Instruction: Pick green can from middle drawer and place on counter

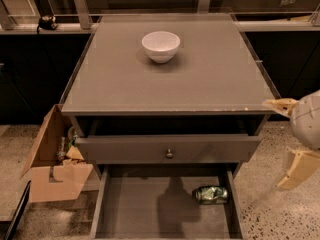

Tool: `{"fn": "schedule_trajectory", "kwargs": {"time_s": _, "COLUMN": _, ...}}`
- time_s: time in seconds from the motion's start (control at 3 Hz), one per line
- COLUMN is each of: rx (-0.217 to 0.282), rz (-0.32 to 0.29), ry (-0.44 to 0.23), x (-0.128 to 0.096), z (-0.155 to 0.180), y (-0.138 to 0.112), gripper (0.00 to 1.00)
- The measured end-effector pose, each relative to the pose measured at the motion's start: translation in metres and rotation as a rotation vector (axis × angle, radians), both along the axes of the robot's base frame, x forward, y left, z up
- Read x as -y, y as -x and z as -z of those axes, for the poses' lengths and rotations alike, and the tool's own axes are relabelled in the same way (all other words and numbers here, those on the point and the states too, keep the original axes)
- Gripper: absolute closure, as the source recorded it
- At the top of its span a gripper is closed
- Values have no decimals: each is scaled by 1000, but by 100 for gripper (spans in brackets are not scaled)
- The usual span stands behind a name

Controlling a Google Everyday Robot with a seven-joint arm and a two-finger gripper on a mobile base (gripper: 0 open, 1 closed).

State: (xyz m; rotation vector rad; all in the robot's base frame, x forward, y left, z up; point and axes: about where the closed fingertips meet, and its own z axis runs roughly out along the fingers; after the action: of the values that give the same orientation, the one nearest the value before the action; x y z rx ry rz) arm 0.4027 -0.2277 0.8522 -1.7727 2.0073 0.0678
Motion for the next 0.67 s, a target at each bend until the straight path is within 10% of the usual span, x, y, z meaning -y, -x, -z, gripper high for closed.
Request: {"fn": "schedule_trajectory", "kwargs": {"time_s": 0.67, "rx": -58, "rz": 37, "ry": -67, "x": -1, "z": 63, "y": 4, "gripper": 0}}
